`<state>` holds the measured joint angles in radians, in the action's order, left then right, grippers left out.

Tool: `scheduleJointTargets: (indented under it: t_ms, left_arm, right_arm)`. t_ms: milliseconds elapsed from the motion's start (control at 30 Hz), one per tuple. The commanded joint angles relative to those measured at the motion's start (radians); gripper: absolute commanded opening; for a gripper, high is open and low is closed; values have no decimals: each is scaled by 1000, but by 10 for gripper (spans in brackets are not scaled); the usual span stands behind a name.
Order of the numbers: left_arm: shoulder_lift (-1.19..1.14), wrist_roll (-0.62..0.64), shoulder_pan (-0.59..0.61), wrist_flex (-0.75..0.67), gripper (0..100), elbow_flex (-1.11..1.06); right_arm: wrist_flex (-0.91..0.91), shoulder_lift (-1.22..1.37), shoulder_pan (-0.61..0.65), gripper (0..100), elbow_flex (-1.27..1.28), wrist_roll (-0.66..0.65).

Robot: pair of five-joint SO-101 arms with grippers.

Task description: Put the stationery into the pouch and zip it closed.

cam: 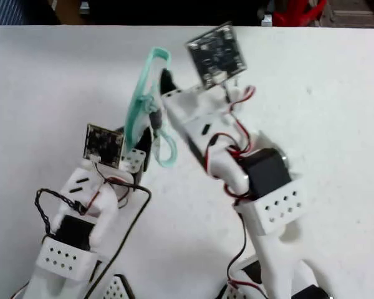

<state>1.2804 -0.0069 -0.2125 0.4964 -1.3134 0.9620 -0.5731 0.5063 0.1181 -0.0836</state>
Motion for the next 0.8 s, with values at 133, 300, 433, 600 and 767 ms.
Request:
scheduleJointTargets:
  t_ms: [133,300,433,600,767]
  left_arm:
    - [16,-3,8,-23,117,8]
    - [16,-3,8,-23,116,5]
    - [16,-3,8,-23,116,5]
    - [16,-3,7,-23,116,5]
    - [16,-3,5,-20,116,5]
  right_arm:
    - [232,-27,48,225,-40,-35]
    - [259,-30,203,223,11,-276]
    - [208,-21,260,223,86,-339]
    - [51,-30,259,223,226,-344]
    - [-114,-25,242,222,296,-339]
